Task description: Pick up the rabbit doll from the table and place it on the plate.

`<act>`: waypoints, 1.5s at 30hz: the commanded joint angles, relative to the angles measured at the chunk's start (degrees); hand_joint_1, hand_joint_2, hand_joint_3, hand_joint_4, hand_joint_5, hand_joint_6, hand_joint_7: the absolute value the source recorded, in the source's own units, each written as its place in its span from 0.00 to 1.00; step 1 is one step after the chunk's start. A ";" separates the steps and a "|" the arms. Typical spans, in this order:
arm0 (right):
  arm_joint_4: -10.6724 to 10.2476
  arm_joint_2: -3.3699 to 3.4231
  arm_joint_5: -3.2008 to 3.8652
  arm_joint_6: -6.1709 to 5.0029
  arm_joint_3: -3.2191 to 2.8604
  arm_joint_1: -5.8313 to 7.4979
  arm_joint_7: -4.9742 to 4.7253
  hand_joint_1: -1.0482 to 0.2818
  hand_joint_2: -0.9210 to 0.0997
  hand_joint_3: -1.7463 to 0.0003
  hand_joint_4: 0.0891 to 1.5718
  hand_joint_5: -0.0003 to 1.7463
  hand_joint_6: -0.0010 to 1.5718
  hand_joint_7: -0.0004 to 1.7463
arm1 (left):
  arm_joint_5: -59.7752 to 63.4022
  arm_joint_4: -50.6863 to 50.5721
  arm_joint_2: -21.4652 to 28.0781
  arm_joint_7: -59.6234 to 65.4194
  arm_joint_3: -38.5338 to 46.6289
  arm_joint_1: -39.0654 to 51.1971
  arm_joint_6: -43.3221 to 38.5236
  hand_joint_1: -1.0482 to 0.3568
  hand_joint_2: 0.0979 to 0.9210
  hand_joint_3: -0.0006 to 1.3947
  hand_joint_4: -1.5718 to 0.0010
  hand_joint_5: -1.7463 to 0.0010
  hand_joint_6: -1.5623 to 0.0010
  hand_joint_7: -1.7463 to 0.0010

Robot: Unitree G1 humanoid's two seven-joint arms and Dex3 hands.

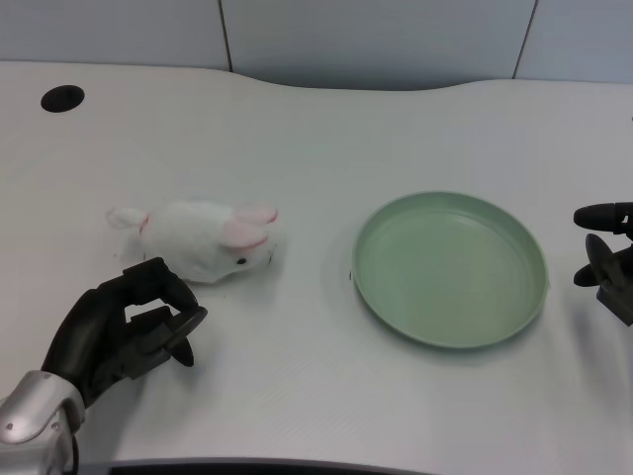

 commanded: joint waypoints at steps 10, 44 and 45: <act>0.27 -1.16 1.31 -0.05 -0.71 -0.24 0.58 0.66 0.00 0.70 0.21 0.90 0.25 0.67 | 0.99 1.27 1.18 0.36 -0.13 -0.28 -1.26 0.42 1.00 0.16 0.58 0.00 0.66 0.08; -2.51 0.86 -1.16 2.31 0.85 0.41 -3.19 0.64 0.00 0.71 0.21 0.92 0.25 0.64 | 57.54 -3.46 19.77 44.96 -14.09 -13.38 -25.50 0.32 1.00 0.12 0.63 0.05 0.67 0.17; -2.41 1.03 -0.85 1.91 0.81 0.43 -3.05 0.64 0.00 0.71 0.21 0.92 0.25 0.64 | 59.19 -3.59 21.77 41.58 -15.97 -15.36 -24.06 0.32 1.00 0.12 0.64 0.06 0.68 0.17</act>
